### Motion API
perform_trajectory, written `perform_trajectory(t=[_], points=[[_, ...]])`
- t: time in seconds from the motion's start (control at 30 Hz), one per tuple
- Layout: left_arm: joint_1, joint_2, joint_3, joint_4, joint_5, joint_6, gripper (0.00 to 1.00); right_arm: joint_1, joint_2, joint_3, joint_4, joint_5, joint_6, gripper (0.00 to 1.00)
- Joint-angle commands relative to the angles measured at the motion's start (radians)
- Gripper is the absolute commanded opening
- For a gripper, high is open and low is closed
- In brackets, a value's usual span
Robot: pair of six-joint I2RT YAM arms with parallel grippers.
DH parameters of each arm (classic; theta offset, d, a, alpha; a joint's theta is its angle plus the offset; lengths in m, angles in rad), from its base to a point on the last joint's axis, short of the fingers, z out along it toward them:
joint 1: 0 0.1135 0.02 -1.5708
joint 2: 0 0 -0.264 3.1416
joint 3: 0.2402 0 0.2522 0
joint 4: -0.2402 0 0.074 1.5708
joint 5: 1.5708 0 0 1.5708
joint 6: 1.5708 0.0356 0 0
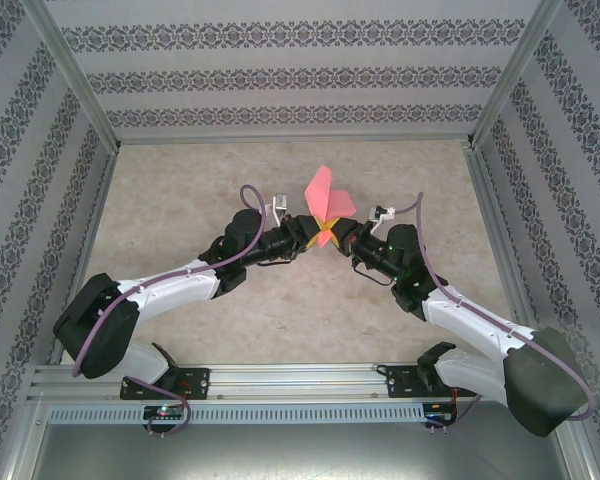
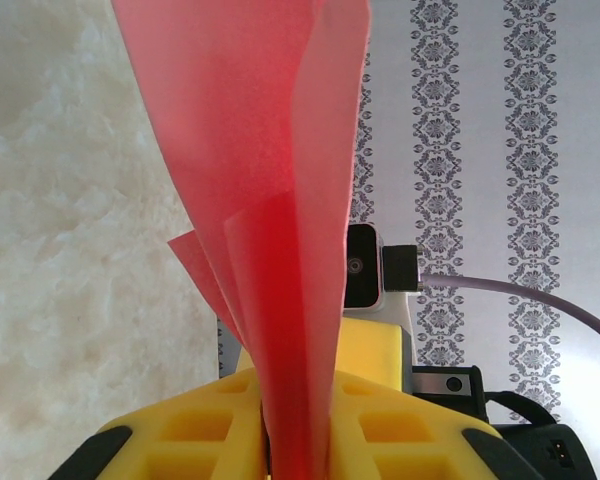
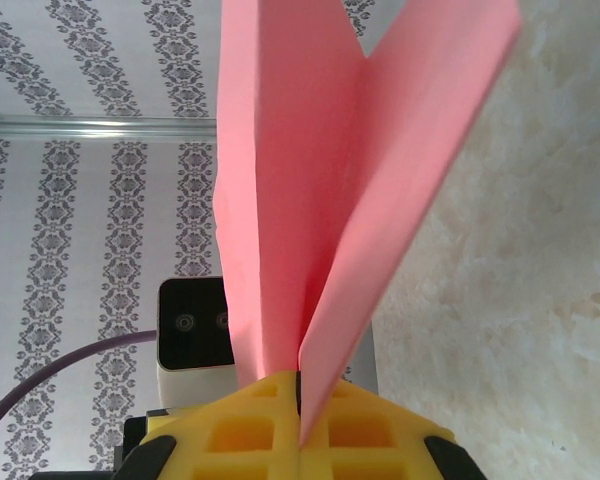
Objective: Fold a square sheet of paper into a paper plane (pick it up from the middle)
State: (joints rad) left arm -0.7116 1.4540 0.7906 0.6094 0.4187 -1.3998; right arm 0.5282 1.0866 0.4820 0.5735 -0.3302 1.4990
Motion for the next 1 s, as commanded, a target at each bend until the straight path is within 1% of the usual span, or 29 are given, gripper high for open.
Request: perform_trajectory(t=[0.0,0.33,0.5,0.57,0.67,0.73,0.8,0.87,0.97], points=[[0.003,-0.037,0.027,0.011,0.024,0.011,0.21,0.025,-0.001,-0.018,0.024,-0.014,0.008,0.00],[0.018,-0.064,0.023,-0.044,0.027,0.036,0.19,0.032,-0.010,-0.026,0.010,-0.005,-0.009,0.00],[0.029,-0.078,0.021,-0.084,0.029,0.058,0.16,0.032,-0.009,-0.022,-0.002,-0.007,-0.020,0.04],[0.033,-0.082,0.021,-0.096,0.029,0.066,0.14,0.033,-0.006,-0.020,-0.001,-0.007,-0.020,0.09],[0.038,-0.083,0.027,-0.113,0.036,0.078,0.12,0.033,-0.005,-0.017,-0.009,-0.003,-0.029,0.14],[0.043,-0.087,0.029,-0.131,0.038,0.088,0.12,0.031,-0.011,-0.017,-0.020,0.003,-0.037,0.23],[0.052,-0.092,0.029,-0.145,0.046,0.096,0.11,0.026,-0.020,-0.014,-0.053,0.005,-0.052,0.30],[0.064,-0.101,0.030,-0.175,0.053,0.113,0.11,0.016,-0.038,-0.007,-0.096,0.011,-0.078,0.34],[0.090,-0.121,0.047,-0.276,0.073,0.169,0.11,-0.011,-0.067,0.012,-0.182,0.011,-0.133,0.40]])
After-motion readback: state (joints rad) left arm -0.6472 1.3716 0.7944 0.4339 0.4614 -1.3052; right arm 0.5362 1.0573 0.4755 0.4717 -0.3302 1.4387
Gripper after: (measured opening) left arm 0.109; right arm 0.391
